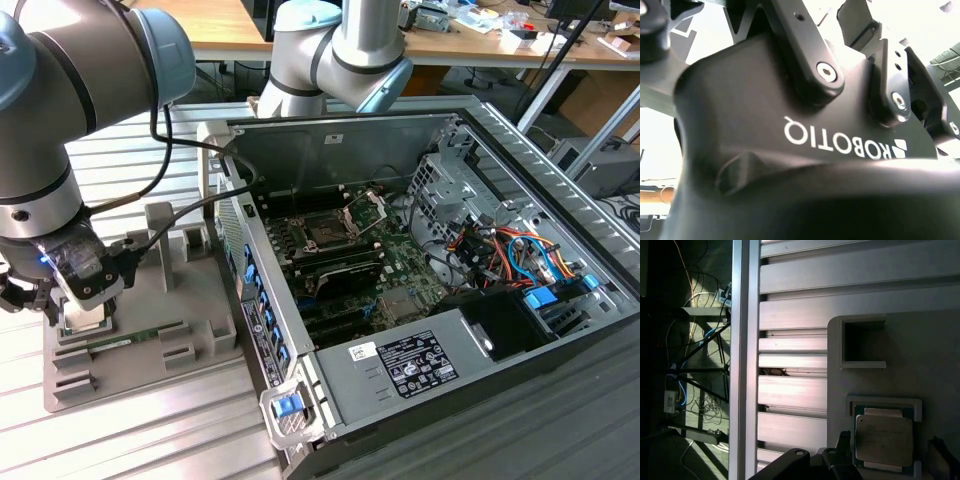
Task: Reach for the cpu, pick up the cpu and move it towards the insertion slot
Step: 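Pick up the cpu and move it towards the insertion slot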
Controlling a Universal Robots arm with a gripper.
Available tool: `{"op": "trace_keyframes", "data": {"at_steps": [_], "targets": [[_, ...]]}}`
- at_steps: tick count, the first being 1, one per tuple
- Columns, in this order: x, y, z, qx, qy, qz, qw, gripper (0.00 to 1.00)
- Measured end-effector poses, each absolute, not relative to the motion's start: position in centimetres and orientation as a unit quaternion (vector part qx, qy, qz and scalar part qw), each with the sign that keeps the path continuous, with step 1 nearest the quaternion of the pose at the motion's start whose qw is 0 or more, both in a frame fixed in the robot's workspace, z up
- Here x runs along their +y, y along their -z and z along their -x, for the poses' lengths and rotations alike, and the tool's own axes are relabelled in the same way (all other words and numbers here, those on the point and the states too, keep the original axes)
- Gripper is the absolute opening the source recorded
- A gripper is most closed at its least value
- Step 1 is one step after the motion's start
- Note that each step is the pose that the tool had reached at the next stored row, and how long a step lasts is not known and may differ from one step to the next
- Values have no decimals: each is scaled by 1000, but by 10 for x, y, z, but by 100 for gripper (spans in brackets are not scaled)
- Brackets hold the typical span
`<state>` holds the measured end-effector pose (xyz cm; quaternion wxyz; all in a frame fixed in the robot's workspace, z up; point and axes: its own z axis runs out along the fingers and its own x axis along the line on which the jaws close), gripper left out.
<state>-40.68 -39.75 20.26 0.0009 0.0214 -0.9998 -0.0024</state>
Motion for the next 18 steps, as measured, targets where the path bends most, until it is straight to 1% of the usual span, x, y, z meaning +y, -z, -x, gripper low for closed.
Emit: {"op": "trace_keyframes", "data": {"at_steps": [18], "targets": [[-397,-198,407,-1000,2,-29,1,66]]}}
